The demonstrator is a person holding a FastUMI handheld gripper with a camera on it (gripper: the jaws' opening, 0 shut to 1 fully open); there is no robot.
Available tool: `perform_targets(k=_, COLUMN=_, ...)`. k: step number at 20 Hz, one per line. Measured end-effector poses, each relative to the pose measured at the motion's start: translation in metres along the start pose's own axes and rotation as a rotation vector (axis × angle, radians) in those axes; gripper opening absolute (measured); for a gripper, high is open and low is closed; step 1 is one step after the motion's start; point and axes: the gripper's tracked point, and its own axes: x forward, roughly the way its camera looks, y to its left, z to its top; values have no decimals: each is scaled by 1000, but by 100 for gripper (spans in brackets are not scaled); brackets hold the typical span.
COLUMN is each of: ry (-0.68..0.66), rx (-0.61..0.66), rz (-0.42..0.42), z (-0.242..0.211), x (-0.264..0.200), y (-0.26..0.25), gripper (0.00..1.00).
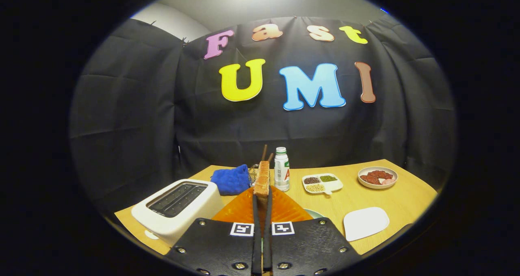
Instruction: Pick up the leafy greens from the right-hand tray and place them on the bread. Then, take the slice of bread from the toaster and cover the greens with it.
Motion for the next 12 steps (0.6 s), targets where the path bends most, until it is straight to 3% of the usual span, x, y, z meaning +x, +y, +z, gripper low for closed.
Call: perform_targets(k=12, ry=90, rx=30, rz=14, z=-45, x=14, y=-4, gripper=2)
